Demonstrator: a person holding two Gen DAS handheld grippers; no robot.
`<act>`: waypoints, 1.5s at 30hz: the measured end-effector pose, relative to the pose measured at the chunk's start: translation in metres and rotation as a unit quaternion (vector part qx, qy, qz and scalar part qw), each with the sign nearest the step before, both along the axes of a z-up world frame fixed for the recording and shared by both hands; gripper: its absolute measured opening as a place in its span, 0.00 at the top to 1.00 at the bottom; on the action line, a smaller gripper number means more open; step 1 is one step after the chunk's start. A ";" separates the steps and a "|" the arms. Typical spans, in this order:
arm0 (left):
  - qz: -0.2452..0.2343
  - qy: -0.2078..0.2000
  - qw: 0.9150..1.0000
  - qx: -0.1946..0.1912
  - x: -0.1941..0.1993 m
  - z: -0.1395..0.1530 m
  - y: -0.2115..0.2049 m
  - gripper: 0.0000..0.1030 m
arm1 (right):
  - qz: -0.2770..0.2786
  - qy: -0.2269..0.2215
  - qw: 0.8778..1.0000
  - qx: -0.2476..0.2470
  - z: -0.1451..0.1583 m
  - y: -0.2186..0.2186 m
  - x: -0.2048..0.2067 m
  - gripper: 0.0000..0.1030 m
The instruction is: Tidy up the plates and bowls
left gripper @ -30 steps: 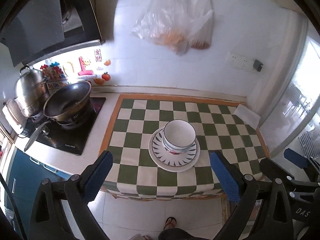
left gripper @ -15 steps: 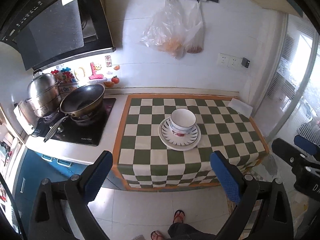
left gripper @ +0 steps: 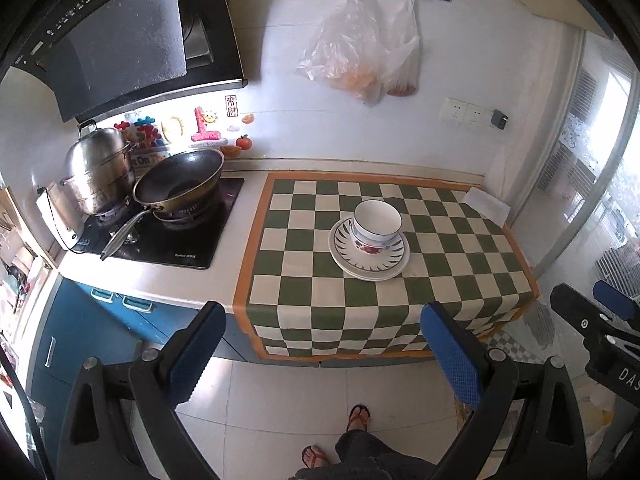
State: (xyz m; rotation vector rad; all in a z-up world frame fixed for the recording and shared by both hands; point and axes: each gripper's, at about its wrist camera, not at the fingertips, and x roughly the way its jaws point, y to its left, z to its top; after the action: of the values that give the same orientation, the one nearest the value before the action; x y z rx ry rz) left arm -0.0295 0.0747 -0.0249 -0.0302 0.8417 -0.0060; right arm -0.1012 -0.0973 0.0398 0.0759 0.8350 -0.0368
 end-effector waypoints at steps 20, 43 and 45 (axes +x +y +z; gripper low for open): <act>0.001 0.001 1.000 -0.004 0.000 0.001 0.007 0.03 | 0.015 0.005 1.000 -0.007 -0.002 0.007 0.012 0.04; -0.007 0.001 1.000 -0.004 0.002 0.005 0.002 0.03 | 0.010 0.005 1.000 -0.013 -0.006 0.007 0.009 0.04; -0.009 0.005 1.000 -0.004 0.003 0.005 0.001 0.03 | 0.009 0.006 1.000 -0.012 -0.007 0.006 0.009 0.04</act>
State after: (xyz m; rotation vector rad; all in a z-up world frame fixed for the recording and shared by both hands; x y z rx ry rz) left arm -0.0260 0.0762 -0.0199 -0.0307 0.8515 -0.0268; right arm -0.0925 -0.0913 0.0330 0.0456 0.8475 -0.0297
